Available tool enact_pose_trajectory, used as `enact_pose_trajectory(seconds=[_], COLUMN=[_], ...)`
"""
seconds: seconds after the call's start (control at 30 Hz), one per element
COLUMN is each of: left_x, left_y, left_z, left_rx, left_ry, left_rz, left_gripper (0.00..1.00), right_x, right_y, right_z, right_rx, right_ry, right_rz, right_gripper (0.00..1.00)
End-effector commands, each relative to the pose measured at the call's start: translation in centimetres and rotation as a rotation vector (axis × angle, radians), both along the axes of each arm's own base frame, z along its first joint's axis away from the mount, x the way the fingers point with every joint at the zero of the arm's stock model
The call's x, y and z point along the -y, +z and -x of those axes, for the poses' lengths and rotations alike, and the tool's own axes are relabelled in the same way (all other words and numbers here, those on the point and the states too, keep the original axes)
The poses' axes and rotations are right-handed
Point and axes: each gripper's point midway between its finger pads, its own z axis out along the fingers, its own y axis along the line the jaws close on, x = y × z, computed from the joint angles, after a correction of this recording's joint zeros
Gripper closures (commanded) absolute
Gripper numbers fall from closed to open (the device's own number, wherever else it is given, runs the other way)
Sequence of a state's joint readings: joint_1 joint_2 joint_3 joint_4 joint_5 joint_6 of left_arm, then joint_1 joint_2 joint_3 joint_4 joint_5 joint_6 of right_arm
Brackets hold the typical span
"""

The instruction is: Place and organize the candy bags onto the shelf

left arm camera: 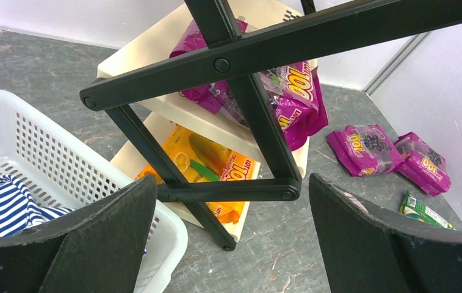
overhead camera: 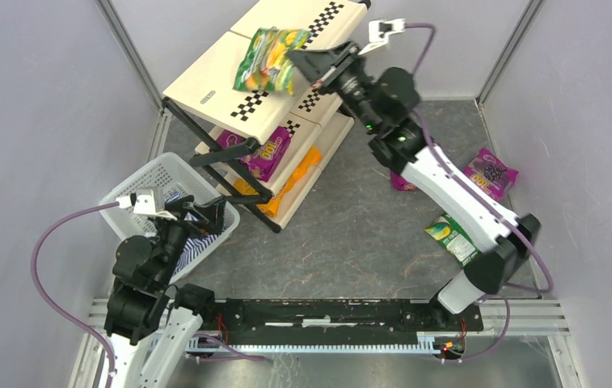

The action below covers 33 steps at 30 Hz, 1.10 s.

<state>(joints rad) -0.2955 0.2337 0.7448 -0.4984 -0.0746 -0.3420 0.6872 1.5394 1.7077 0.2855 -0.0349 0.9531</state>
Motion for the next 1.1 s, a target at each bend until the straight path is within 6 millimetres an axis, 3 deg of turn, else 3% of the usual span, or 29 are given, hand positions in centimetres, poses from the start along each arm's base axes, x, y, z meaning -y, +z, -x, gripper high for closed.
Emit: enact_pose_trajectory(seconds=[0.0,0.1,0.27,0.6,0.77,1.07], left_x=[-0.6,-0.7,-0.7,-0.5,-0.3,-0.3], left_y=[0.0,0.0,0.1,0.2,0.3,0.2], left_z=[-0.6,-0.6,-0.5,-0.4,-0.4,-0.4], left_rx=[0.011,0.010,0.016,0.021,0.023,0.021], left_ry=[0.032,0.034,0.032,0.019,0.012,0.008], left_rz=[-0.052,-0.051,-0.050,-0.049,-0.050,-0.051], left_gripper=[0.00,0.00,0.00,0.00,0.00,0.00], right_x=[-1.5,-2.9,-4.4,-7.5,-8.0,-8.4], right_y=[1.3,-1.3,-3.4,-4.8,-6.1,-6.3], right_z=[-0.7,-1.2,-1.5,-0.2,0.0,0.9], right_rx=[-0.054,-0.104,-0.131,-0.125,-0.149,-0.153], right_ry=[0.007,-0.037,-0.064,0.004,-0.030,-0.071], right_rz=[-0.120,-0.093,-0.057,0.010,0.014,0.029], right_gripper=[1.00,1.00,1.00,1.00,1.00,1.00])
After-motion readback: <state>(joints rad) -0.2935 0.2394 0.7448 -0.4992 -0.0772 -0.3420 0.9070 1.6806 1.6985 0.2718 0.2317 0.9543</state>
